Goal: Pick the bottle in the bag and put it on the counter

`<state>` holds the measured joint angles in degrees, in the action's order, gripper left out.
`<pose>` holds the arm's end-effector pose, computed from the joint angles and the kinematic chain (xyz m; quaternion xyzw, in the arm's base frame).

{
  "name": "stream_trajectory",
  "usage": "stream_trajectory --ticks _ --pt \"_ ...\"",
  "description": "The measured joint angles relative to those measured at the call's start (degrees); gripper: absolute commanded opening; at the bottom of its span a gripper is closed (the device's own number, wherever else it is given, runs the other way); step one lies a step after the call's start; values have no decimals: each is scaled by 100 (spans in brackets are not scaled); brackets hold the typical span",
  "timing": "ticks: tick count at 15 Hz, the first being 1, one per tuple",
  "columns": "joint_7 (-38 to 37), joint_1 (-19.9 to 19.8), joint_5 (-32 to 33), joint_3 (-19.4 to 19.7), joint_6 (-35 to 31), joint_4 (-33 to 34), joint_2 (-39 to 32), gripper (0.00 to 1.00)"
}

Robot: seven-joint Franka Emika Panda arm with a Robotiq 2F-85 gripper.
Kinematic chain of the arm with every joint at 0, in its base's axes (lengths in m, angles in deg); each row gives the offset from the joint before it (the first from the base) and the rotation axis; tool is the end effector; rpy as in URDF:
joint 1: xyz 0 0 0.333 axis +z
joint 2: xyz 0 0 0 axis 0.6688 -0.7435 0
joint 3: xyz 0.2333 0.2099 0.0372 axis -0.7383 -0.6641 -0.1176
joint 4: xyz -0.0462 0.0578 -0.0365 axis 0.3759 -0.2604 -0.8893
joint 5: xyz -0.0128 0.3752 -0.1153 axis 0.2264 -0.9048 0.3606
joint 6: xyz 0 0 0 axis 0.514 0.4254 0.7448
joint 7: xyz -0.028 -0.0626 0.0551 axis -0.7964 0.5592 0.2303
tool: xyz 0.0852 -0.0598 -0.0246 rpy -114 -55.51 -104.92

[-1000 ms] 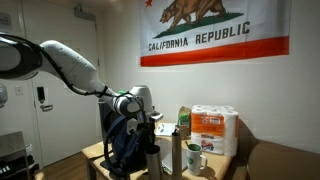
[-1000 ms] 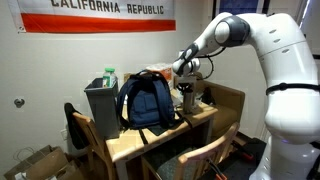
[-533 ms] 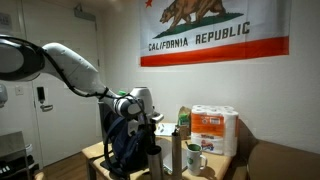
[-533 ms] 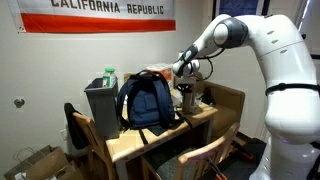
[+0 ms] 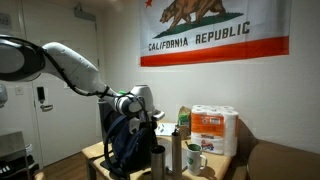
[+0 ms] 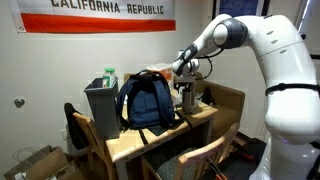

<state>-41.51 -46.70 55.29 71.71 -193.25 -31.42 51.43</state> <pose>0.6740 -0.1425 0.2867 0.9505 -0.2944 0.0944 0.0320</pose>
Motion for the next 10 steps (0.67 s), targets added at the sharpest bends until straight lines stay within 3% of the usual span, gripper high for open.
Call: stream_trajectory --ticks 1,4,10 --pt "0 1 0 0 0 27 0 100" --pt "2 44 11 0 154 193 31 100" --pt "2 322 84 -2 1554 1049 421 100"
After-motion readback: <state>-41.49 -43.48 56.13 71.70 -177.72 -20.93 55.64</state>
